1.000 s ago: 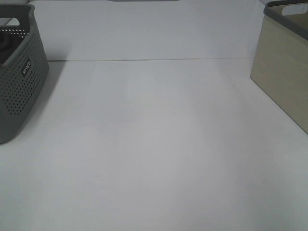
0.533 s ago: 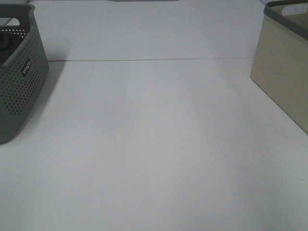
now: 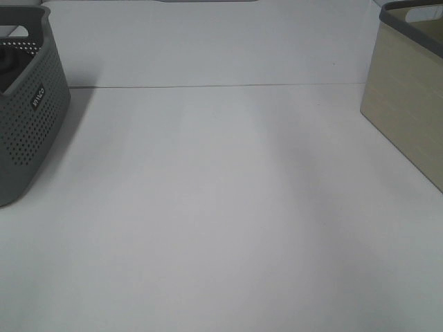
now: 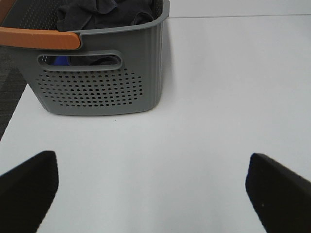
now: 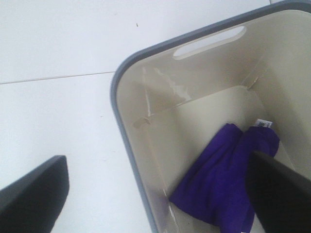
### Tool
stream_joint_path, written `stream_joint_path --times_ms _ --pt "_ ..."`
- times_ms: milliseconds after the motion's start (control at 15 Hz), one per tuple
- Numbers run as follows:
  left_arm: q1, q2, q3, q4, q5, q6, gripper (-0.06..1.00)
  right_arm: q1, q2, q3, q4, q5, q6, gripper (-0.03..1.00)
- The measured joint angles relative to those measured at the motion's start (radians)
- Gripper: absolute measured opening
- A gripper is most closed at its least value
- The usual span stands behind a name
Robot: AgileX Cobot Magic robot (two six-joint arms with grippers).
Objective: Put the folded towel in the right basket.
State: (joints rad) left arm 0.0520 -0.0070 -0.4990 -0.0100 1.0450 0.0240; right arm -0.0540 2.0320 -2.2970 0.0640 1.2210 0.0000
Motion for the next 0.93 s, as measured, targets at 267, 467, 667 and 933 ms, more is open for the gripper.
stream_joint_path --times_ms 267,467,667,933 --pt "0.0 0.0 0.0 0.0 0.0 0.0 0.99 0.006 -0.152 0.103 0.046 0.0 -0.007 0.94" --pt "0.0 0.0 0.0 0.0 0.0 0.0 0.99 0.006 -0.447 0.471 0.061 -0.008 -0.007 0.94" --pt "0.0 0.0 0.0 0.0 0.0 0.0 0.99 0.006 -0.94 1.005 0.092 -0.118 -0.043 0.94" --pt "0.0 0.0 0.0 0.0 0.0 0.0 0.99 0.006 -1.44 1.367 0.055 -0.172 -0.07 0.94"
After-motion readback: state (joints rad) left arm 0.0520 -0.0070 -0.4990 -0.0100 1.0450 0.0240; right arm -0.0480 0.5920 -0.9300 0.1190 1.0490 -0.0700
